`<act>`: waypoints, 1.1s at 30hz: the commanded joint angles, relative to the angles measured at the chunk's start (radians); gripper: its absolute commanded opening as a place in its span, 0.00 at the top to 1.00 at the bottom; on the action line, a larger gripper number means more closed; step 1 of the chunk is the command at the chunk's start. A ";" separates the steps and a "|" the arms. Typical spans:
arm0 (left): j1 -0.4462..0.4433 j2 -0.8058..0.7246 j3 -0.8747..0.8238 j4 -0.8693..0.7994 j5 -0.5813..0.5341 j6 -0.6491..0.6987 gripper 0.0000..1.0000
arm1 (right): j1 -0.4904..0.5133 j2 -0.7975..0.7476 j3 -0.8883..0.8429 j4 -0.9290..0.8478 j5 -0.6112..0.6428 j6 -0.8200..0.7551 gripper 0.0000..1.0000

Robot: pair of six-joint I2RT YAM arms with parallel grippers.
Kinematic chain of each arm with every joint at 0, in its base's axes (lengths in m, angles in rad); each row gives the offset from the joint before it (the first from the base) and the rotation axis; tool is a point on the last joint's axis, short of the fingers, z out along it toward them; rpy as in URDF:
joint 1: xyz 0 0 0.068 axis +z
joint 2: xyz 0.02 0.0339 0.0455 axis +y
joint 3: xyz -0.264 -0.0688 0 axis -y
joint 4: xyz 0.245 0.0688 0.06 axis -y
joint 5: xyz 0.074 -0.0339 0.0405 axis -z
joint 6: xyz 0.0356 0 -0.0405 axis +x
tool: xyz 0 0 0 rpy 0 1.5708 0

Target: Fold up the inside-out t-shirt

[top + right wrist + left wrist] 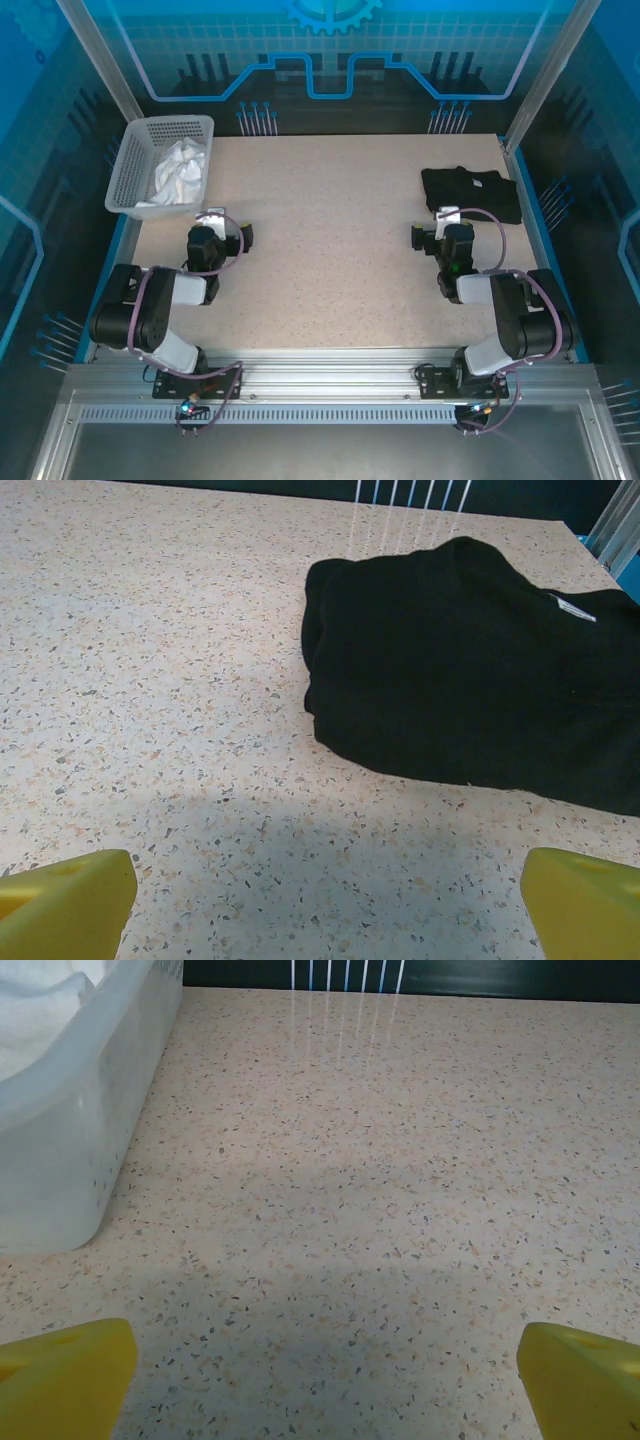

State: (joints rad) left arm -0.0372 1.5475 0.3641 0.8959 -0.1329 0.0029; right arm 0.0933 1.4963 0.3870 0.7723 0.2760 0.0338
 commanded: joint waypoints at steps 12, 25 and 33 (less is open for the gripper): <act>0.011 -0.004 0.020 0.008 0.026 0.010 0.01 | 0.007 0.007 0.018 0.035 0.003 0.002 0.00; 0.013 -0.003 0.022 0.008 0.027 0.011 0.01 | 0.007 0.007 0.018 0.035 0.003 0.003 0.00; 0.020 -0.005 0.024 0.003 0.036 0.005 0.01 | 0.008 0.007 0.018 0.034 0.002 0.004 0.00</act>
State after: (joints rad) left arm -0.0315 1.5475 0.3641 0.8955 -0.1223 0.0025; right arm 0.0933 1.4963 0.3870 0.7723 0.2760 0.0338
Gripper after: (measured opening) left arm 0.989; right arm 0.996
